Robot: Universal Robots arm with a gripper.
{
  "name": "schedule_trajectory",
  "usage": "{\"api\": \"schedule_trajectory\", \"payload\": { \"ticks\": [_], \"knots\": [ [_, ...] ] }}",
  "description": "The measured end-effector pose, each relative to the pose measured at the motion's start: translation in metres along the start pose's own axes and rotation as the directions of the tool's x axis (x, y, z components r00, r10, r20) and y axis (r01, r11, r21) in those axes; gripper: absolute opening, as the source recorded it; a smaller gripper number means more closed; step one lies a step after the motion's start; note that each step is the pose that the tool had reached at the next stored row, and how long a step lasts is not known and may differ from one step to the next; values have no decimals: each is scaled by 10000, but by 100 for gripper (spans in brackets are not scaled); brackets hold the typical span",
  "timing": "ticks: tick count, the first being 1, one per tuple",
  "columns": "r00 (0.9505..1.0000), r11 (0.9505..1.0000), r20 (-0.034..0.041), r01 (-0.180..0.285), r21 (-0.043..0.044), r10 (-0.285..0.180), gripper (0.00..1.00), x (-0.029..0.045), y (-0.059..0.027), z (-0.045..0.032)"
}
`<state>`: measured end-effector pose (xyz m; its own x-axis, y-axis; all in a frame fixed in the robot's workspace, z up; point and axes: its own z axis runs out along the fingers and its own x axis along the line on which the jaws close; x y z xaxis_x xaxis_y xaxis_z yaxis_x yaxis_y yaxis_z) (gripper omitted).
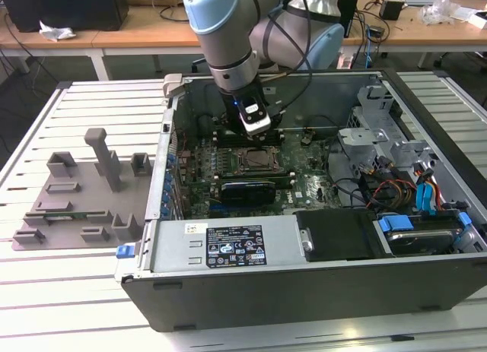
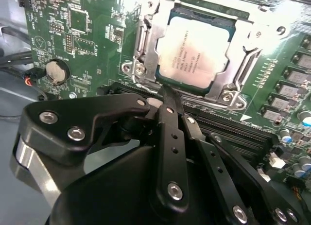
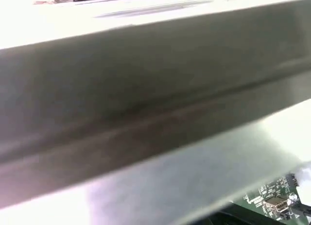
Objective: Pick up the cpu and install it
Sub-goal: 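Install the first cpu locking lever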
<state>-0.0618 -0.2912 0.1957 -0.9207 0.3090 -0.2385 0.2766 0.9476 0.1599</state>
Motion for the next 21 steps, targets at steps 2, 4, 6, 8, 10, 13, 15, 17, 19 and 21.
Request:
{"api": "schedule_trajectory", "payload": {
  "ticks": [2,4,6,8,10,13,15,17,19,21],
  "knots": [
    [10000,10000,-1,0,0,0,11,-11,3,0],
    [10000,10000,0,0,-1,0,11,-21,10,-34],
    [10000,10000,0,0,-1,0,11,-30,15,-68],
    [10000,10000,0,1,1,-1,11,-43,24,-122],
    [10000,10000,2,2,5,-2,11,-56,33,-174],
    [10000,10000,24,23,80,-23,11,-73,45,-244],
    [9997,9979,151,177,631,-187,11,-87,50,-260],
    [9993,9919,116,328,1227,-345,11,-112,58,-253],
    [9991,9867,-165,407,1571,-386,11,-162,73,-237],
    [9978,9833,-554,466,1760,-374,11,-222,91,-216]
  ]
}}
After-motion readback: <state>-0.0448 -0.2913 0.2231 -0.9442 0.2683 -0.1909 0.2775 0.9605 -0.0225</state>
